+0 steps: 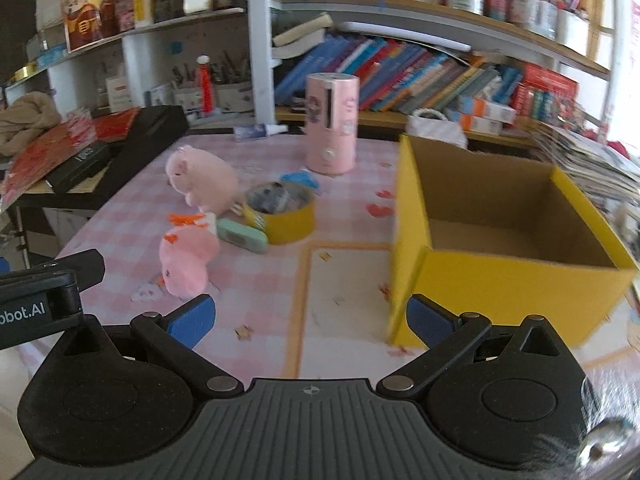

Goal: Organize objects
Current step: 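Grasp the pink plush chick with the left gripper while the right gripper grasps the yellow tape roll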

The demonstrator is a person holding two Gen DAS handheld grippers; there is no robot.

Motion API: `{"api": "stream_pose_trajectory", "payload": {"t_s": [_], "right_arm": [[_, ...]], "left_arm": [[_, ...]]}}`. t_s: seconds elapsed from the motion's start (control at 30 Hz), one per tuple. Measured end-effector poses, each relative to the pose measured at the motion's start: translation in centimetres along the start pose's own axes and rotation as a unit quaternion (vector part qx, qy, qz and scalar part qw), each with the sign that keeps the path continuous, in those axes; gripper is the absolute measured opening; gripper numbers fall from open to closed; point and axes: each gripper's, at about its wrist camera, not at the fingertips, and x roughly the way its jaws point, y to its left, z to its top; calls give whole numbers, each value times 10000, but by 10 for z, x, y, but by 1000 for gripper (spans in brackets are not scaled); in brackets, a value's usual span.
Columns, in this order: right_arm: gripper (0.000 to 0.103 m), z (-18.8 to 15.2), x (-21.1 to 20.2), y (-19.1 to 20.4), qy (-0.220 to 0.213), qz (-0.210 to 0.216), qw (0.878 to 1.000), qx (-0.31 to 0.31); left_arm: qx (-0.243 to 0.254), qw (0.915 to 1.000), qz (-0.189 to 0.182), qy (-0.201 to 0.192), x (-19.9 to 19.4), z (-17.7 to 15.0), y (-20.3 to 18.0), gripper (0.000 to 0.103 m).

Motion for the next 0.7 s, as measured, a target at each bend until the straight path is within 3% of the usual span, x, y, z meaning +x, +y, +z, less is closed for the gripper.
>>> {"api": "stream_pose_trajectory", "payload": {"t_s": [0.17,0.37,0.47,0.7], "right_arm": [[100,20,25,7,5,167,9997,-158],[83,46,60,2,3,334,9994,-1],[76,59,78,-4,91,413,9990,150],[76,74,109,-8,190,522,9984,40]], "left_arm": [[-341,9994,87,53,22,9,11,103],[-417,9987,192,220,50,16,12,102],[-232,9986,130,456,67,17,5,99],[351,9949,-249,915,115,16,-28,88]]}}
